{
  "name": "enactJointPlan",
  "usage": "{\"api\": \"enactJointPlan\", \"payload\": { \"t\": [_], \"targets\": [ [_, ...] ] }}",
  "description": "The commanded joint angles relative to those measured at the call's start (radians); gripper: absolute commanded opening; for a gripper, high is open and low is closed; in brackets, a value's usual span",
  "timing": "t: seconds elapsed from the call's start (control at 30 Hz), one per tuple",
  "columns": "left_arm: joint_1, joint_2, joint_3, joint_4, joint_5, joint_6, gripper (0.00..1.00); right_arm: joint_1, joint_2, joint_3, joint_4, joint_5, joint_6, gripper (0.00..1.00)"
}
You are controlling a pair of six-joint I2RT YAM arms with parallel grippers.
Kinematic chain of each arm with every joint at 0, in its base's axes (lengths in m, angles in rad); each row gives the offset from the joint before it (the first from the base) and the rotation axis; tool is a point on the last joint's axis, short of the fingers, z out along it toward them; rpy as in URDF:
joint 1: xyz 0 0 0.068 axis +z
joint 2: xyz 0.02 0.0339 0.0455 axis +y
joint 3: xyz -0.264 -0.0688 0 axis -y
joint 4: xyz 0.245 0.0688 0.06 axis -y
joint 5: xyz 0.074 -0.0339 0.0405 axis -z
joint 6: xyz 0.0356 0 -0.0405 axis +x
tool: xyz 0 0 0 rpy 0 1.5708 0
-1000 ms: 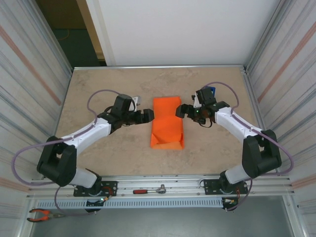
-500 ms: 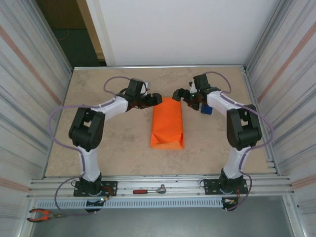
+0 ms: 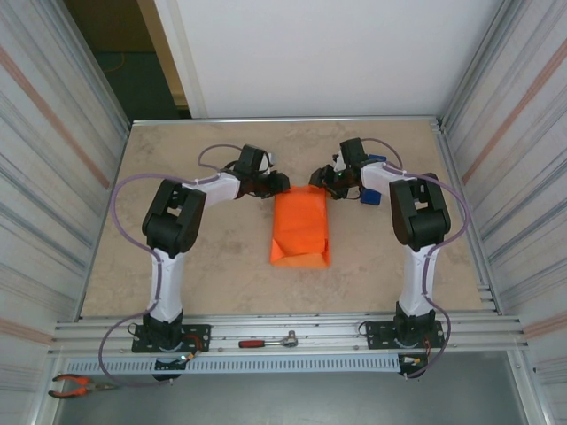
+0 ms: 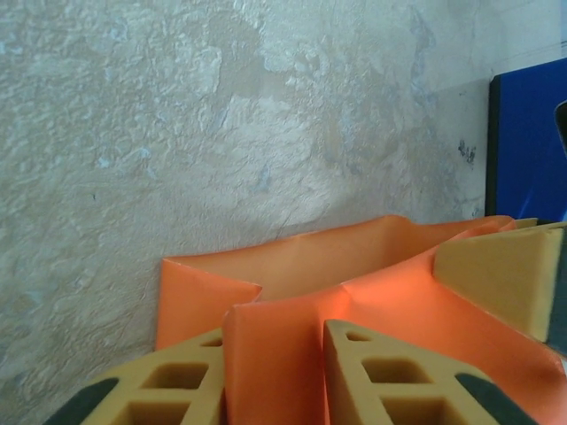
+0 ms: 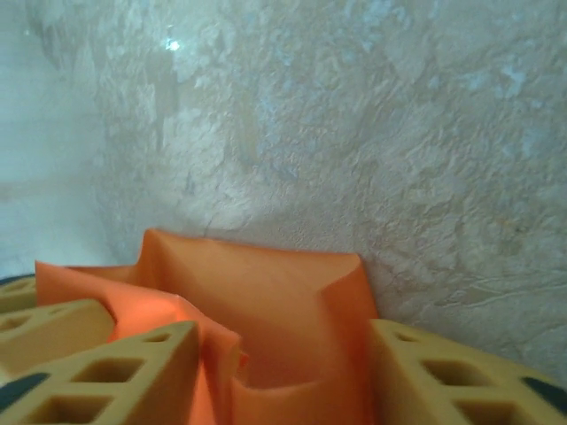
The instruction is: Wrap the gift box in paper
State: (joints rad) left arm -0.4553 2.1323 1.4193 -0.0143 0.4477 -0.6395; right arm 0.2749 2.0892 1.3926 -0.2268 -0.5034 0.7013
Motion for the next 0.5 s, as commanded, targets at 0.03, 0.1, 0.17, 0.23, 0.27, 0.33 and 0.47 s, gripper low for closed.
{"api": "enactJointPlan", "payload": {
  "t": [0.03, 0.1, 0.17, 0.23, 0.27, 0.33, 0.47],
  "targets": [
    [-0.008, 0.030, 0.013, 0.016, -0.011, -0.020, 0.19, 0.000, 0.036, 0.023, 0.030, -0.050, 0.015, 0.29],
    [-0.009, 0.035, 0.019, 0.016, -0.019, -0.026, 0.12, -0.003, 0.044, 0.029, 0.035, -0.057, 0.020, 0.19],
    [-0.009, 0.044, 0.025, 0.014, -0.029, -0.033, 0.09, -0.005, 0.051, 0.036, 0.037, -0.063, 0.026, 0.19],
    [-0.010, 0.051, 0.037, 0.013, -0.035, -0.038, 0.10, -0.010, 0.054, 0.045, 0.037, -0.068, 0.032, 0.30],
    [-0.008, 0.053, 0.043, 0.013, -0.037, -0.041, 0.12, -0.013, 0.053, 0.047, 0.038, -0.071, 0.032, 0.50],
    [-0.007, 0.057, 0.061, 0.004, -0.035, -0.038, 0.19, -0.024, 0.034, 0.046, 0.026, -0.060, 0.033, 0.82],
    [0.011, 0.029, 0.103, -0.029, -0.032, -0.013, 0.45, -0.056, -0.059, 0.006, 0.015, -0.022, 0.021, 0.98]
  ]
}}
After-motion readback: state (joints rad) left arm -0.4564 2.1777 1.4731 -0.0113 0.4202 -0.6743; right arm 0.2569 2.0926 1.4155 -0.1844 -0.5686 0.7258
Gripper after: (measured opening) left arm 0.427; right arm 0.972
